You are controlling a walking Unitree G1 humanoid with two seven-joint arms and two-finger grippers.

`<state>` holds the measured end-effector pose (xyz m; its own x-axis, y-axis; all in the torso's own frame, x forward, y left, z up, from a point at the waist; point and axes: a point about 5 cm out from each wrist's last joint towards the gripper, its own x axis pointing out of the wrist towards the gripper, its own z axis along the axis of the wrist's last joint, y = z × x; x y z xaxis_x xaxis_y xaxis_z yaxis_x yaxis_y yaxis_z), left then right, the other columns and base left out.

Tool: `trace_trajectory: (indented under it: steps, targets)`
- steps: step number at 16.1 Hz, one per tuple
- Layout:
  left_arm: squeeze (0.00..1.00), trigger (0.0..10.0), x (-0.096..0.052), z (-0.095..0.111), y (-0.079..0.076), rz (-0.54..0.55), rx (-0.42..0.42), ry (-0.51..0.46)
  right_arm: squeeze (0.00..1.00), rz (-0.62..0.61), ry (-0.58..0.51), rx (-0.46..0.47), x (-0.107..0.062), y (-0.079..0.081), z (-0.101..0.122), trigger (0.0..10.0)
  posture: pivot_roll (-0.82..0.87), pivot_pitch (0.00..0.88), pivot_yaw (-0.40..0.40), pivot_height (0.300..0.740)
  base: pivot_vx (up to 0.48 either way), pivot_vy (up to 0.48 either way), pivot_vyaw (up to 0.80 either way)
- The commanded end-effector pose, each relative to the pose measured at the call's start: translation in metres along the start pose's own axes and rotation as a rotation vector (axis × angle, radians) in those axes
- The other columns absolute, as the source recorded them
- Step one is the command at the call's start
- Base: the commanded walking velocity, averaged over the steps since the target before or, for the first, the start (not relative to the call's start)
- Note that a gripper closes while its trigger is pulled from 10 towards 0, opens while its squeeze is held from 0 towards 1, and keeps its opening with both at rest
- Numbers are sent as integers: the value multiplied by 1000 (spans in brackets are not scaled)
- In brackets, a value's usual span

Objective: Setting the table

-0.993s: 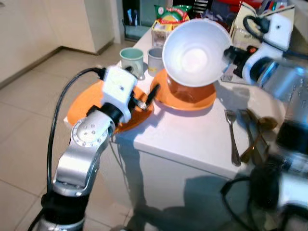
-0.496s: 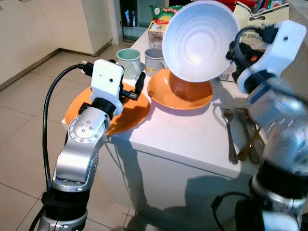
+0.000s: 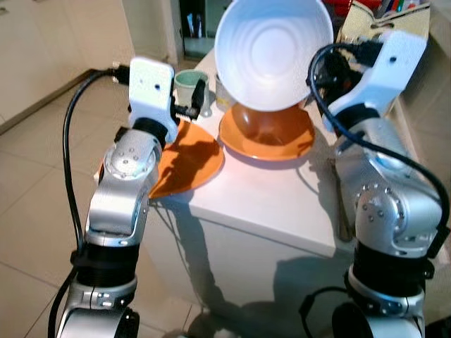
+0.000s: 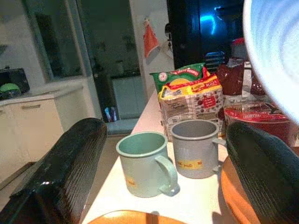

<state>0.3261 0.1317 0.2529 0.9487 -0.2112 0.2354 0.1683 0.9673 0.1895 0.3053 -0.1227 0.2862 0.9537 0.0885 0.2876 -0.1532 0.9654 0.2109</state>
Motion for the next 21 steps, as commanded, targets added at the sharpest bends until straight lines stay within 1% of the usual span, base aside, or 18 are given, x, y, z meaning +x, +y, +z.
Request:
trace_trajectory:
  steps: [1, 2, 3, 4, 5, 6, 8, 9, 10, 11, 12, 13, 14, 15, 17, 19, 21]
  targets:
    - [0, 10000, 2, 5, 1, -9, 10, -16, 0, 8, -76, 9, -1, 4, 13, 10000, 23, 0, 21, 740, 0, 0, 0]
    - [0, 10000, 3, 2, 6, 2, 29, -10, 0, 0, -99, 20, 0, 1, 11, 10000, 43, 0, 26, 740, 0, 0, 0]
    - [0, 10000, 2, 1, 6, -2, 34, -3, 0, -3, -100, 19, 1, 1, 9, 10000, 43, 0, 34, 740, 0, 0, 0]
    - [0, 10000, 2, 4, 6, -12, 22, -13, 0, 1, -111, 22, 1, 3, 11, 10000, 34, 0, 45, 740, 0, 0, 0]
    - [0, 10000, 3, 3, 8, -15, 29, -12, 0, 3, -123, 26, 1, 5, 13, 10000, 24, 0, 51, 740, 0, 0, 0]
    - [0, 10000, 3, 0, 8, -14, 42, -4, 0, 1, -130, 31, 0, 6, 14, 10000, 18, 0, 56, 740, 0, 0, 0]
    - [0, 10000, 2, 0, 5, -24, 41, -8, 0, 0, -135, 33, -2, 6, 13, 10000, 11, 0, 60, 740, 0, 0, 0]
    - [0, 10000, 2, -1, 3, -28, 32, -8, 0, -2, -135, 34, -3, 5, 11, 10000, 3, 0, 59, 740, 0, 0, 0]
    - [0, 10000, 2, -7, 2, -23, 30, 6, 0, -9, -126, 33, -3, 3, 6, 10000, 0, 0, 51, 740, 0, 0, 0]
    - [0, 10000, -1, -11, 0, -19, 22, 18, 0, -8, -118, 34, -3, 3, 6, 10000, 2, 0, 36, 740, 0, 0, 0]
    - [0, 10000, -1, -7, 0, -9, 4, 14, 0, -1, -115, 38, -2, 5, 9, 10000, -1, 0, 31, 740, 0, 0, 0]
    - [0, 10000, -1, -8, 2, 2, -8, 15, 0, 6, -107, 32, -2, 6, 7, 10000, -7, 0, 27, 740, 0, 0, 0]
    - [0, 10000, -3, -10, 3, 3, -3, 19, 0, 11, -100, 20, -4, 5, 5, 10000, -18, 0, 20, 740, 0, 0, 0]
    - [0, 10000, -4, -11, 4, 10, -5, 22, 0, 10, -98, 12, -5, 5, 4, 10000, -24, 0, 21, 740, 0, 0, 0]
    - [0, 10000, -6, -11, 2, 10, 5, 20, 0, -6, -100, 2, -7, -2, 3, 10000, -5, 0, 8, 740, -156, 0, 0]
    - [0, 10000, -11, -14, -1, 4, 18, 27, 0, -27, -71, -12, -14, -9, -8, 10000, 1, 0, 14, 740, -343, 0, 0]
    - [0, 10000, -11, -11, -5, -20, 33, 19, 0, -44, -58, -12, -22, -14, -13, 10000, 13, 0, 22, 740, -377, 0, 0]
